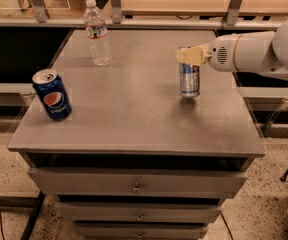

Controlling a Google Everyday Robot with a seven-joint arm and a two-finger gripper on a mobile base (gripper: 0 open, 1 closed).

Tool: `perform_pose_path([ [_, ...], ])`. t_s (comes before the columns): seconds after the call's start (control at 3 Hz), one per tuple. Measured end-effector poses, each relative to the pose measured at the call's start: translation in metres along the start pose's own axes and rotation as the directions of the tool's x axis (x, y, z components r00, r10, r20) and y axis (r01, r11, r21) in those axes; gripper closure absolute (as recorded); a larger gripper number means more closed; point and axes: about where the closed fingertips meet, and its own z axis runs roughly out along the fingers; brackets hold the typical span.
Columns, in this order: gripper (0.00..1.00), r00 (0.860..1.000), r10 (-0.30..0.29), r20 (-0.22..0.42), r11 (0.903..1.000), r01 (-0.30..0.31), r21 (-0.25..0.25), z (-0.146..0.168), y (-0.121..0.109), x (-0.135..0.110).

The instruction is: Place redbull can upright

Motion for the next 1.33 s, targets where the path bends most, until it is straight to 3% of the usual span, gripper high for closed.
perform_pose_path([
  [0.33, 1.0, 0.998, 0.017, 0.062, 0.9996, -0.015, -0.022, -0.003, -0.004, -0.002],
  [0.67, 1.0, 0.982, 0.025, 0.189, 0.9978, -0.013, -0.065, -0.012, -0.009, -0.009],
  [1.0, 1.0, 0.946, 0.005, 0.323, 0.989, 0.043, -0.142, -0.027, -0.007, -0.022],
  [1.33, 1.0, 0.931, -0.064, 0.359, 0.9798, 0.127, -0.154, -0.02, 0.01, -0.03],
])
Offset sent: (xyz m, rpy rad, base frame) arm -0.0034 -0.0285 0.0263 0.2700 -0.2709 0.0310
